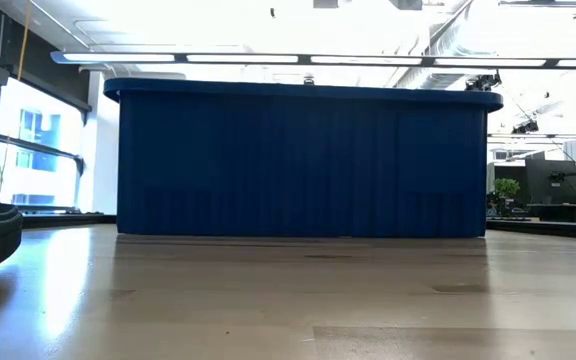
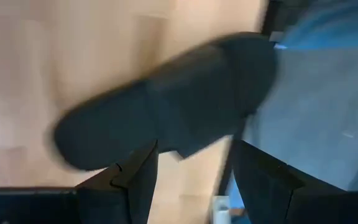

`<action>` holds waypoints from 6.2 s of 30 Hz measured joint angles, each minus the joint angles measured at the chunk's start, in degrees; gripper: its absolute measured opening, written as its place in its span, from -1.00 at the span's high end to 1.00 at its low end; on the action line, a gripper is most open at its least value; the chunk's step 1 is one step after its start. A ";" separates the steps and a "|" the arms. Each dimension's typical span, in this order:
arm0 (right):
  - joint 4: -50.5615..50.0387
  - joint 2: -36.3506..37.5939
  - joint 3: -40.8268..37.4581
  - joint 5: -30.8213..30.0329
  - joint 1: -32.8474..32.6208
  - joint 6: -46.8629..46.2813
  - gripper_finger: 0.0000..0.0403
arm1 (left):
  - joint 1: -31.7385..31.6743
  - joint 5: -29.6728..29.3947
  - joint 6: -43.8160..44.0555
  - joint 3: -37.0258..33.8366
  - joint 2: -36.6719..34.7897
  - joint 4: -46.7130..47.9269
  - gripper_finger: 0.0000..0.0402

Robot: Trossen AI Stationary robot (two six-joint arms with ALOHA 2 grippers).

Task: Pick and place slides into bin
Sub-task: Put the black slide into the blue bin

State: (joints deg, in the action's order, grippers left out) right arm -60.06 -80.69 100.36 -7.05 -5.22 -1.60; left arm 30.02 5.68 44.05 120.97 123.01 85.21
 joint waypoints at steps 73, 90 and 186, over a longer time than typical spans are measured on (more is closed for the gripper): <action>-5.03 -0.04 0.00 -9.31 -4.19 -3.65 -0.21 | -5.71 0.17 0.06 -74.41 -47.43 -65.57 0.05; -4.34 -0.04 0.00 -10.07 -4.17 -5.01 -0.21 | -3.02 13.68 -1.32 -74.64 -31.81 -82.70 0.05; -29.69 7.97 -0.46 -68.98 -16.87 -43.69 -0.21 | -44.72 -5.97 -11.60 -36.33 -23.15 -104.46 0.98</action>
State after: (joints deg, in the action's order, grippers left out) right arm -89.75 -72.73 99.90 -76.02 -22.08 -45.28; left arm -14.70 -0.29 32.45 84.64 99.85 -19.25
